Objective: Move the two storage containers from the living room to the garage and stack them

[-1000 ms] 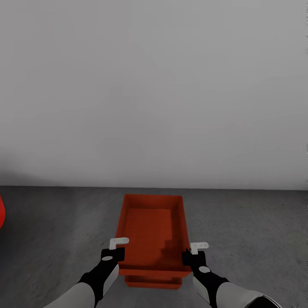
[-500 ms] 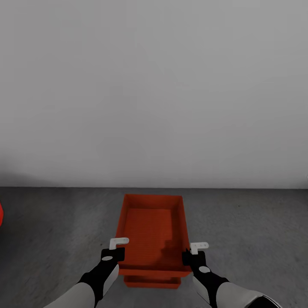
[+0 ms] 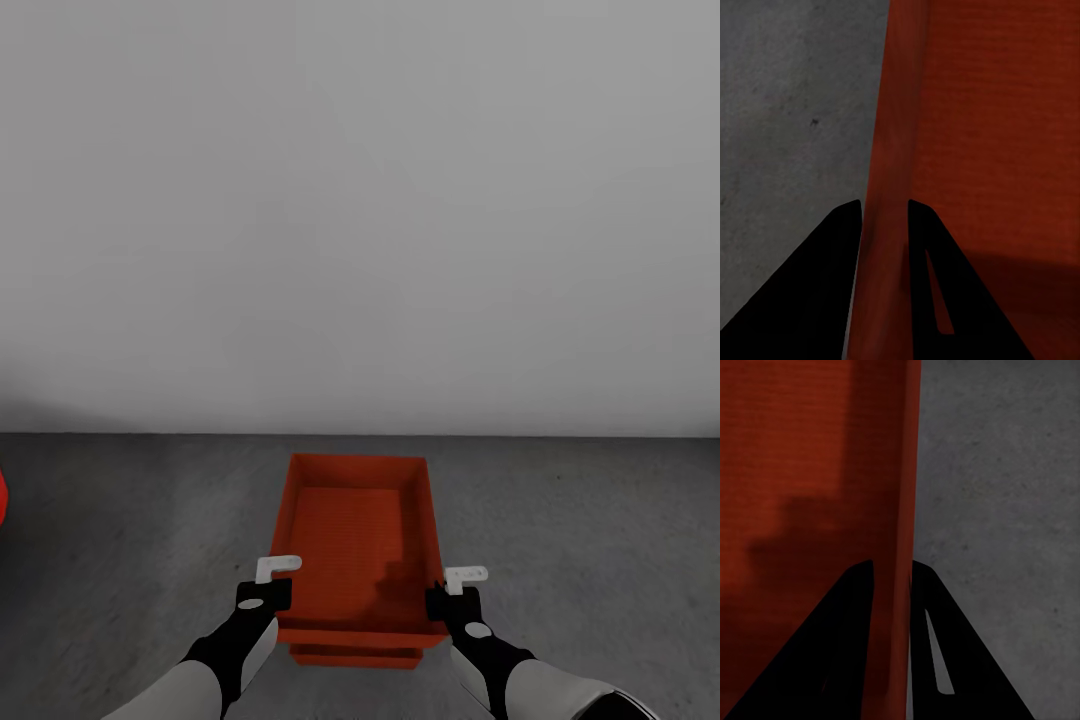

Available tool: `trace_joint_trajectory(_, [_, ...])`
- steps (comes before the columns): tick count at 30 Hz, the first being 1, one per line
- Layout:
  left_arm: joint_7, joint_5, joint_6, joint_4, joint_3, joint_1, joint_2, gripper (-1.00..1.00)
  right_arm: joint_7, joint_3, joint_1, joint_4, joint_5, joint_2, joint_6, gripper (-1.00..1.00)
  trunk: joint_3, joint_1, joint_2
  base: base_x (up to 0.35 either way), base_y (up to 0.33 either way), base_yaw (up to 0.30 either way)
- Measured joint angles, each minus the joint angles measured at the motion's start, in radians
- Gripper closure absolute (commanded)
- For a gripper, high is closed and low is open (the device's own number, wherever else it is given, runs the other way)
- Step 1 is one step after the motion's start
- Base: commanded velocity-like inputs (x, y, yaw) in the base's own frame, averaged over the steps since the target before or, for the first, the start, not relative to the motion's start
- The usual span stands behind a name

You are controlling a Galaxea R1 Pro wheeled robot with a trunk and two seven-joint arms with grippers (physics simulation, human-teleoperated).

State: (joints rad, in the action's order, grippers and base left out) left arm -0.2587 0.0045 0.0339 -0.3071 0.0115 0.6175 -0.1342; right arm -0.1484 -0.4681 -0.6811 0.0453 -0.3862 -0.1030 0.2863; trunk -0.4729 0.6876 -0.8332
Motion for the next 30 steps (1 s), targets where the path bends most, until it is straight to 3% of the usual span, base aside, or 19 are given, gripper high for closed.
trace_joint_trajectory(30, [0.0,0.003,0.0,0.001,0.002,0.0,0.0,1.0,0.0,-0.001,0.0,0.0,0.0,0.0,-0.001,1.0,-0.001,0.0,0.0,0.0,0.0,0.0])
